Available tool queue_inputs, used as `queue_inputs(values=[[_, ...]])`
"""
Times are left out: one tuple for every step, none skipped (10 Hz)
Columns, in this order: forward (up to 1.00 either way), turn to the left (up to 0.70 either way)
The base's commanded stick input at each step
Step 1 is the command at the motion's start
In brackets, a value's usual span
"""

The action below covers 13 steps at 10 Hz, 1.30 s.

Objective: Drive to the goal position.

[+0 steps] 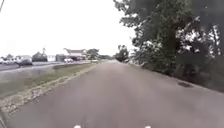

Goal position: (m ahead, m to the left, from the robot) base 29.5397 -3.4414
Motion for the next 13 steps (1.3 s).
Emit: queue_inputs(values=[[0.70,0.00],[0.70,0.00],[0.70,0.00],[0.70,0.00],[0.70,0.00],[0.70,0.00],[0.70,0.00],[0.70,0.00],[0.70,0.00],[0.70,0.00],[0.70,0.00],[0.70,0.00],[0.70,0.00]])
